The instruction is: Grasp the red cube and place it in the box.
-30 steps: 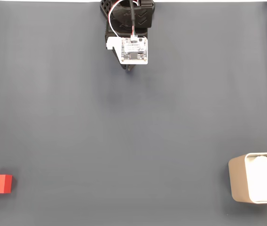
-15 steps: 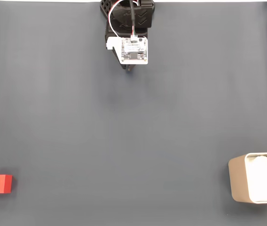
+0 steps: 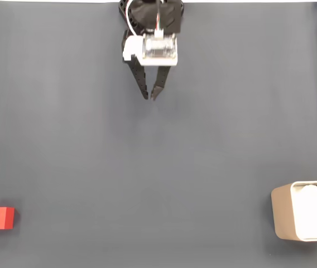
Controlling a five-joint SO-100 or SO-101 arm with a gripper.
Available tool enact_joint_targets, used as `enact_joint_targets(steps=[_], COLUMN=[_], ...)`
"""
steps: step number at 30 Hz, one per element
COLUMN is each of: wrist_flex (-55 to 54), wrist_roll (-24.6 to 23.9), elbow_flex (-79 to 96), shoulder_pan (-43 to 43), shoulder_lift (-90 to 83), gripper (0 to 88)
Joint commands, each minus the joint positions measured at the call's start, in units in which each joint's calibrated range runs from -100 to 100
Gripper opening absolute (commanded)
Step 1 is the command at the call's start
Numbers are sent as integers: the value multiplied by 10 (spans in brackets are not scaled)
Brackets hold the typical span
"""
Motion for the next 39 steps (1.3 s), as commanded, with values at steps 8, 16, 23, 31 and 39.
enact_joint_targets(steps=[8, 16, 23, 31, 39], wrist_flex=[63, 117, 119, 116, 93], wrist_roll=[11, 12, 10, -4, -7], elbow_flex=[-376, -514, -589, -661, -714], shoulder_pan=[-3, 8, 15, 30, 76], shoulder_lift=[229, 333, 390, 447, 504], gripper=[0, 0, 0, 0, 0])
